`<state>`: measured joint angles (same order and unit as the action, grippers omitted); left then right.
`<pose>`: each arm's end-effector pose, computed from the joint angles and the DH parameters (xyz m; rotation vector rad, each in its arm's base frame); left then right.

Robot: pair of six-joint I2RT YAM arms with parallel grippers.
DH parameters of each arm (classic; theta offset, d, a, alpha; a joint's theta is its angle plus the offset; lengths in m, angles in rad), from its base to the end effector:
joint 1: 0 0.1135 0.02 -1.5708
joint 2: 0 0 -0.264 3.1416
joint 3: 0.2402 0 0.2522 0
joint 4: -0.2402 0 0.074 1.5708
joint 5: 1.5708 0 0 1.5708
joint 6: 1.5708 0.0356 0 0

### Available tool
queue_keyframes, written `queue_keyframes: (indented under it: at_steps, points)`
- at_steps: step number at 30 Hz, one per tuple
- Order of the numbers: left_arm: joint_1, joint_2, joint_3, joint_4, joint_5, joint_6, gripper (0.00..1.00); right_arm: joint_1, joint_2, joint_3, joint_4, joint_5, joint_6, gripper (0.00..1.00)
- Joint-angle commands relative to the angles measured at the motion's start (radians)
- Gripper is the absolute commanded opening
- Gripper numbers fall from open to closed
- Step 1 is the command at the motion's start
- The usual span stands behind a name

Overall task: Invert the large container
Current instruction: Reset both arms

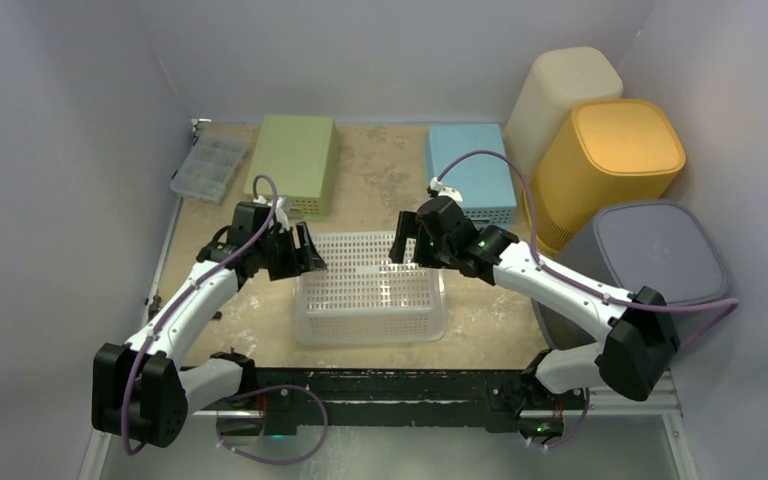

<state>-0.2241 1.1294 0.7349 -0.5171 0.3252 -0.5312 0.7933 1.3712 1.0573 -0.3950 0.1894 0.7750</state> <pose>0.2143 -0.0605 0.2283 -0.2491 2.5467 -0.7118 0.2165 0.2104 0.2828 0.0807 2.3380 0.6017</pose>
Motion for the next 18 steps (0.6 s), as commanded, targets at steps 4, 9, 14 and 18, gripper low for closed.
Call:
queue_keyframes:
  at_steps: [4, 9, 14, 18]
  points:
    - [-0.010, -0.005, 0.018, 0.068, 0.086, -0.009, 0.65, 0.009, -0.033, -0.088, 0.099, -0.115, 0.055, 0.99]
    - [-0.009, -0.012, 0.027, 0.046, 0.065, 0.007, 0.65, 0.009, -0.043, -0.098, 0.094, -0.118, 0.053, 0.99]
    - [-0.009, -0.042, 0.066, -0.006, -0.026, 0.019, 0.66, 0.009, -0.059, -0.036, 0.029, -0.049, 0.022, 0.99]
    - [-0.010, -0.096, 0.119, -0.052, -0.154, 0.019, 0.73, 0.009, -0.088, 0.027, -0.018, 0.031, -0.026, 0.98]
